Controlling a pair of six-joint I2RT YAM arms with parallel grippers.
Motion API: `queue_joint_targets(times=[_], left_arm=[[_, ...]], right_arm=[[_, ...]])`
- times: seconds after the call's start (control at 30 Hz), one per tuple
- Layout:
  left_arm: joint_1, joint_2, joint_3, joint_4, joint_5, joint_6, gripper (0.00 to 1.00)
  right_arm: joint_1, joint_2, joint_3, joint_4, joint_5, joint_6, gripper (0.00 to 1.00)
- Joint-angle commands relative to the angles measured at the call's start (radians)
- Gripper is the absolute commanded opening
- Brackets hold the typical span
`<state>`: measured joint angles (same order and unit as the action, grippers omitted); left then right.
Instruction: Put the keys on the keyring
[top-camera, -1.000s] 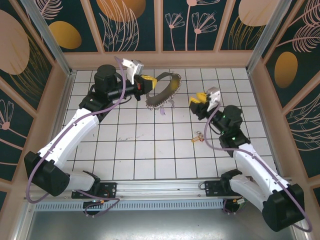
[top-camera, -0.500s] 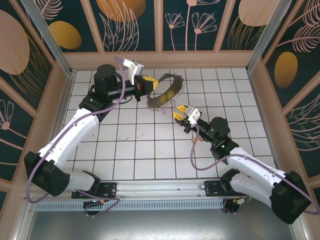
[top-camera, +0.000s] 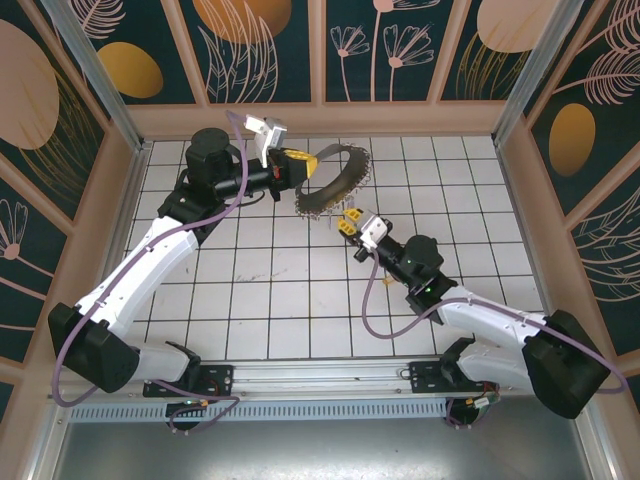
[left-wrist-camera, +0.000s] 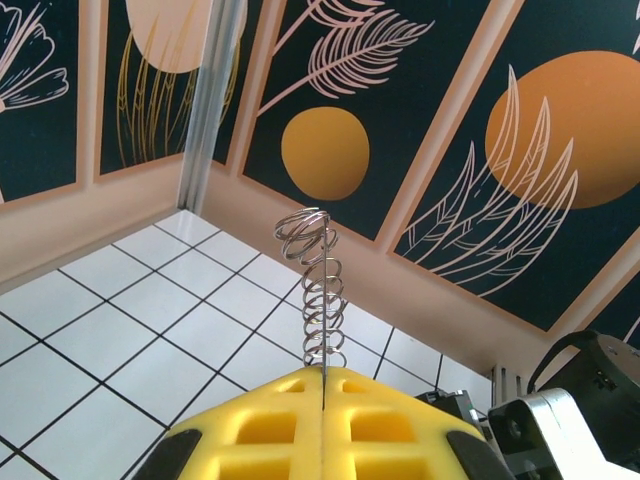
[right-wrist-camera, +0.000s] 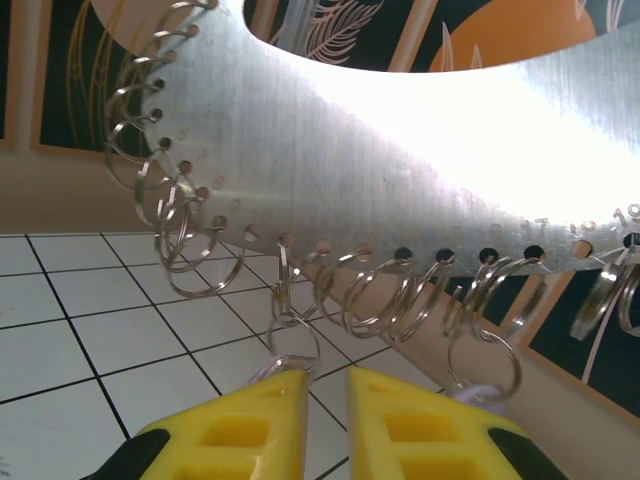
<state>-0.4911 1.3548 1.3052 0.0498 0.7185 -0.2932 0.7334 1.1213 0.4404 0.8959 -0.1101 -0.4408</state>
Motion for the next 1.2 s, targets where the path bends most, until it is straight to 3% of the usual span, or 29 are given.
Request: queue_joint_targets(times=[0.0,0.53,1.17], left_arm=[[-0.003,-0.027,-0.001,0.060,0.023,-0.016,0.00],[-0.003,-0.028,-0.004,0.067,0.020,-0.025,0.00],[-0.006,-0.040,-0.012,0.058,0.013,-0.029,0.00]], right_arm=[[0.009,0.010,0.027,0.111,0.034,-0.009,0.16],[0.023,0.009,0.035,0.061,-0.012,0.011,0.08],[0.017,0.047,0.025,0.159,0.108,0.020,0.19]])
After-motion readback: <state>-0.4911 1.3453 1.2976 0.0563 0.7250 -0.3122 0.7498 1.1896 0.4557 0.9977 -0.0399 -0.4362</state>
